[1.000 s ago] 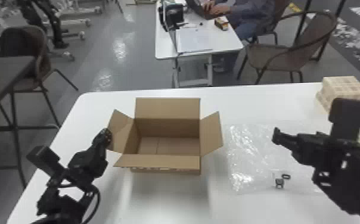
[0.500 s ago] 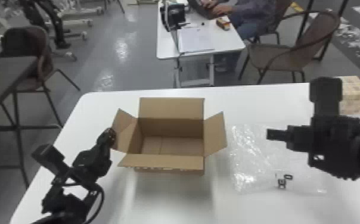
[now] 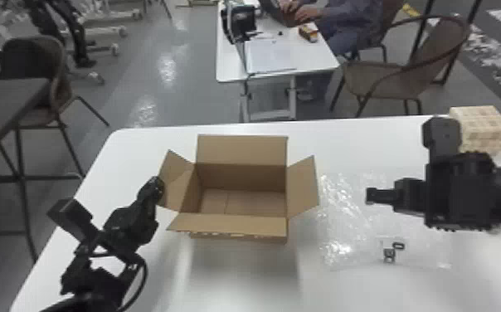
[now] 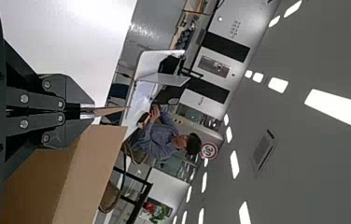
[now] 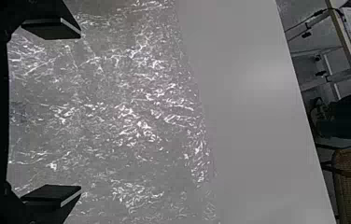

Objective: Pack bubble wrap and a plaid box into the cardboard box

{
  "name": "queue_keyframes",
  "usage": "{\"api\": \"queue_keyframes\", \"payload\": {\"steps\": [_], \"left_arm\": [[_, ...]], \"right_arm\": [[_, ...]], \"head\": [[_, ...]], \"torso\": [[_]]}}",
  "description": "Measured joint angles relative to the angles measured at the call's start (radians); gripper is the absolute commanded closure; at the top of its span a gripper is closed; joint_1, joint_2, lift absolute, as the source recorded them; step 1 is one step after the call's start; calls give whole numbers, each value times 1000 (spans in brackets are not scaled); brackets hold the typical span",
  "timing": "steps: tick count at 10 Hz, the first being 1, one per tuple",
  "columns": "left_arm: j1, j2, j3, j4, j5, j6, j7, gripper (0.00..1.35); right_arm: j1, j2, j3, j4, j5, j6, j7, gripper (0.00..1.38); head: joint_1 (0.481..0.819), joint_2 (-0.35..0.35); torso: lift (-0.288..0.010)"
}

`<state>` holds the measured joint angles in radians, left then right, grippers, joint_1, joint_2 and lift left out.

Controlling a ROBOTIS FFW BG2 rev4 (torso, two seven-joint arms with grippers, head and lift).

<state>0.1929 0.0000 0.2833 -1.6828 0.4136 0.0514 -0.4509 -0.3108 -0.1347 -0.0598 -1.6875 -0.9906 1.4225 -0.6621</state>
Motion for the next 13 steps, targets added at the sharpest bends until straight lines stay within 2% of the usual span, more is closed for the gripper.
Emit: {"api": "queue_keyframes", "payload": {"steps": [2, 3, 5, 8, 11, 13], "left_arm": [[-2, 0, -4, 0, 1, 7, 0, 1205], [-8, 0, -12, 1, -1, 14, 3, 1204], [-21, 0, -36, 5, 0, 19, 14, 1204], [-21, 0, -40, 6, 5, 14, 18, 1204], [-25, 0, -38, 6, 10, 8, 20, 1204], [-30, 0, -45, 9, 18, 0, 20, 1204]], "right_arm": [[-103, -8, 0, 116, -112, 60, -136, 122], [-176, -14, 0, 190, -151, 112, -169, 124], [-272, -12, 3, 306, -166, 145, -204, 124], [-306, -5, 3, 455, -194, 147, -218, 122], [-296, 0, 3, 511, -196, 147, -237, 124], [-294, -8, 5, 537, -185, 141, -238, 124]], "head": [[695, 115], [695, 110], [695, 91], [695, 98], [695, 103], [695, 93]], "torso": [[-110], [-110], [-110], [-110], [-110], [-110]]}}
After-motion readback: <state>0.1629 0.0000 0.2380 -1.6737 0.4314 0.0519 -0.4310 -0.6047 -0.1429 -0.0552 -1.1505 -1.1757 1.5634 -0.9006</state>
